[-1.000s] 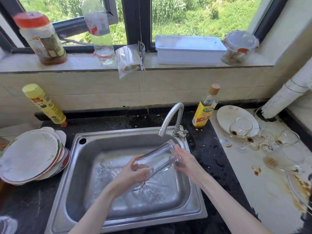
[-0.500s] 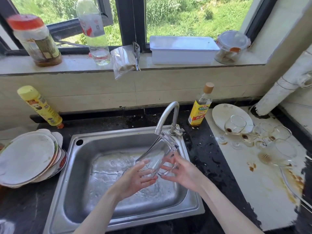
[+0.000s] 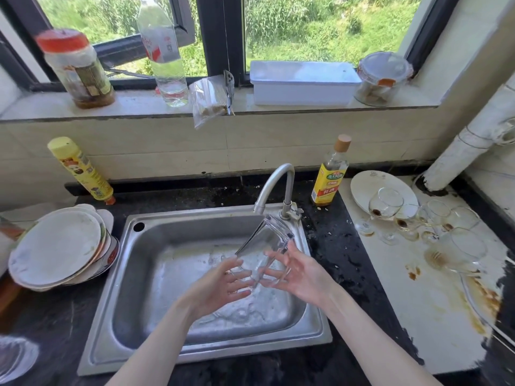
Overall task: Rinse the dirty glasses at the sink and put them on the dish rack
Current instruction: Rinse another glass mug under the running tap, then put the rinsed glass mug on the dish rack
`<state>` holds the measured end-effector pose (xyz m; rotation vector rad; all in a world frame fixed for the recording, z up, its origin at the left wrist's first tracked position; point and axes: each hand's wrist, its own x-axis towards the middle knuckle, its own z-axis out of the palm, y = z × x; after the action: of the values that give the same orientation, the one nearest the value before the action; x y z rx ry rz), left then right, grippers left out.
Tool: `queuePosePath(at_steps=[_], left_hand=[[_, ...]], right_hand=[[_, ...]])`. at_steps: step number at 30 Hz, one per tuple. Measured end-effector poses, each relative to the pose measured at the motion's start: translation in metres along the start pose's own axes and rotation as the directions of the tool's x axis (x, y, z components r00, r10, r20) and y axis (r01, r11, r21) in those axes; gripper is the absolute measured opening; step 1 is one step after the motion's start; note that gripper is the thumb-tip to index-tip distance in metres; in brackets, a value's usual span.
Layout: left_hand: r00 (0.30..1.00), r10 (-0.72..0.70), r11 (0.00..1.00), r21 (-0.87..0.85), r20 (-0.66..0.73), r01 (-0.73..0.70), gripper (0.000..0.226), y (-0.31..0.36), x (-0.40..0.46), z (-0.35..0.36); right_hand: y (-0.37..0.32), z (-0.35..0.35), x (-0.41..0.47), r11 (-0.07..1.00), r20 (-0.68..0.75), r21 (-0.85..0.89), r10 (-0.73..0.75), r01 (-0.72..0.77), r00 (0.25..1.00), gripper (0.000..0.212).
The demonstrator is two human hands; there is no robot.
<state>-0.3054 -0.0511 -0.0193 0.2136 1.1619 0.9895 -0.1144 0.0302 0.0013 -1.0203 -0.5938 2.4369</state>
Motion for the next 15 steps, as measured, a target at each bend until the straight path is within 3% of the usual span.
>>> queuePosePath(at_steps=[1, 3, 5, 7, 11, 15], left_hand=[[0.999, 0.016, 0.998, 0.062, -0.040, -0.013, 0.049, -0.001, -0.001, 0.000], [0.988, 0.093, 0.934, 0.354, -0.119, -0.045, 0.049, -0.001, -0.005, -0.001], [0.960, 0.237, 0.691, 0.720, -0.148, -0.060, 0.050, 0.001, -0.011, -0.005], [0.931, 0.355, 0.390, 0.918, -0.078, -0.071, 0.050, 0.005, -0.017, -0.009], [0.871, 0.487, 0.037, 0.995, 0.067, -0.098, 0.053, 0.016, -0.029, -0.012], [0.802, 0.529, -0.341, 0.935, 0.278, -0.098, 0.055, 0.018, -0.037, -0.008]], right_hand=[[0.001, -0.001, 0.000, 1.000, -0.009, -0.008, -0.007, 0.007, 1.000, 0.036], [0.005, -0.003, 0.000, 0.998, -0.034, -0.054, -0.028, 0.026, 0.999, 0.038], [0.008, -0.003, -0.002, 0.992, -0.071, -0.113, -0.068, 0.060, 0.995, 0.034], [0.009, 0.001, -0.007, 0.985, -0.122, -0.132, -0.128, 0.111, 0.984, 0.030], [0.011, 0.005, -0.024, 0.963, -0.156, -0.145, -0.250, 0.228, 0.956, 0.035], [0.018, 0.009, -0.058, 0.910, -0.207, -0.247, -0.386, 0.333, 0.899, 0.031]])
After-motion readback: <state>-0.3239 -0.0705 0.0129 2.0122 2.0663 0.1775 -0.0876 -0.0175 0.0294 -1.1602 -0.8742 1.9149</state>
